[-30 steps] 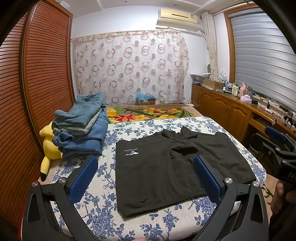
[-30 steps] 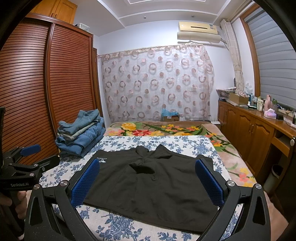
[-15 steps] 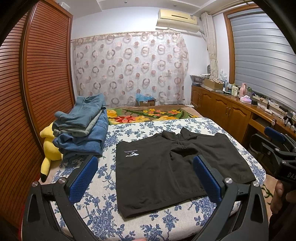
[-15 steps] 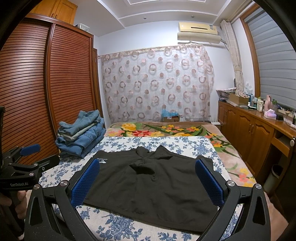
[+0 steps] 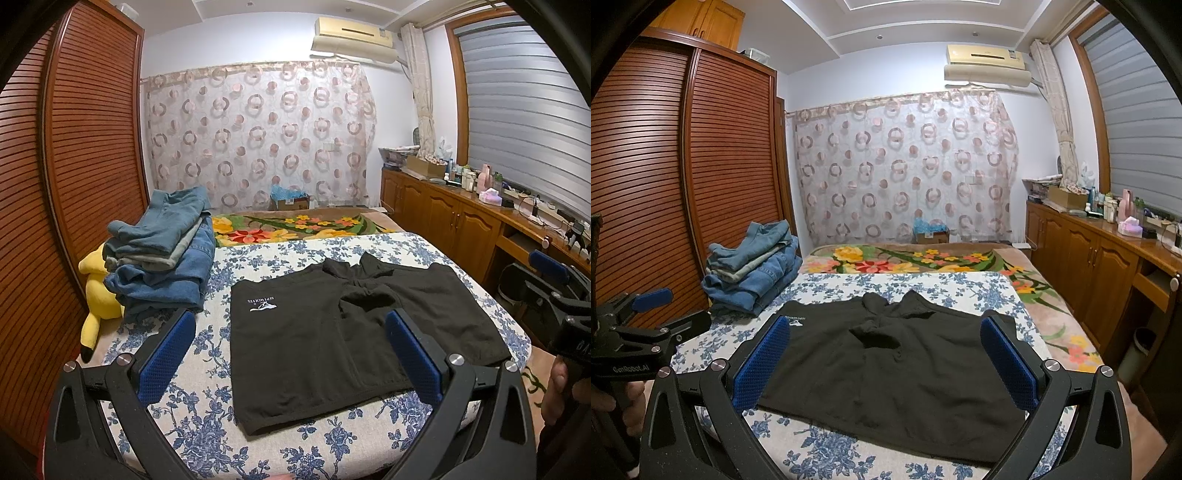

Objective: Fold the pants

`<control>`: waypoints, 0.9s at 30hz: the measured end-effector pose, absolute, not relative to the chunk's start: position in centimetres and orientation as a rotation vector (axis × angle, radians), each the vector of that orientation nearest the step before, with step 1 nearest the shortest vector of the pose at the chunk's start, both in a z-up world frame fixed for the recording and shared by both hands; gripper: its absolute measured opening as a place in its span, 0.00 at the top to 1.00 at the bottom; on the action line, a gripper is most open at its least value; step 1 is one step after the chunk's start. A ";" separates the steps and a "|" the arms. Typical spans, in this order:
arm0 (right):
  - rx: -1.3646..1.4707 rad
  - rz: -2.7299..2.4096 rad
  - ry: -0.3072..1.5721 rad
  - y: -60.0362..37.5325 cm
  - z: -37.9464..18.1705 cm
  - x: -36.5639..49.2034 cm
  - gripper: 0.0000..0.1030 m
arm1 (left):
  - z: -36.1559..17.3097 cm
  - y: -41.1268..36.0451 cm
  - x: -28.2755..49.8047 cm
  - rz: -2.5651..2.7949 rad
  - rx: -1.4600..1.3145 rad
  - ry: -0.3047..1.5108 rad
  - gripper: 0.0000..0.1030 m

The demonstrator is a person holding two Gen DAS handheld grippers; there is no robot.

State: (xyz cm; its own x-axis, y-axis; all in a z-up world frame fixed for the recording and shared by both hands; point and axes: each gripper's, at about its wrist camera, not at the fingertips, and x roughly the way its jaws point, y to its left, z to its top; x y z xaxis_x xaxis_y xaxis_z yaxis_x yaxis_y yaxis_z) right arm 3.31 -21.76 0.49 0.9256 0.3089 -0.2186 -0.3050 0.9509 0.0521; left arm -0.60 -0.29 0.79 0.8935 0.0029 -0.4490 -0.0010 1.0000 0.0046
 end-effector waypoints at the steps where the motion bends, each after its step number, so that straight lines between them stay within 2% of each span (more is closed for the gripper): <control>1: 0.018 0.315 0.229 -21.7 0.5 3.4 0.00 | 0.8 -0.3 -0.6 0.001 0.004 0.471 0.00; 27: 0.002 0.265 0.323 -23.1 -1.1 6.4 0.00 | -5.4 0.7 3.5 -0.064 0.021 0.618 0.00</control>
